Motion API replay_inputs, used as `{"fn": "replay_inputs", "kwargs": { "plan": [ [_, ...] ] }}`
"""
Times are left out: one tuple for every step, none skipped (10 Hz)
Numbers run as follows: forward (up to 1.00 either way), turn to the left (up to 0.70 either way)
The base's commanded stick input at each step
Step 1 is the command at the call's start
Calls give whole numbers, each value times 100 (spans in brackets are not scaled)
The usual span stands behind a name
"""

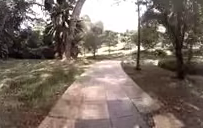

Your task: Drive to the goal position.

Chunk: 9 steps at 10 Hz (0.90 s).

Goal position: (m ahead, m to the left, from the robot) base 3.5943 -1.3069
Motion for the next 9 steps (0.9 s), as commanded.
{"fn": "replay_inputs", "kwargs": {
  "plan": [
    [45, -9],
    [45, -27],
    [45, -27],
    [45, -27],
    [45, -27],
    [45, -27],
    [45, -27],
    [45, -27],
    [45, -27]
  ]
}}
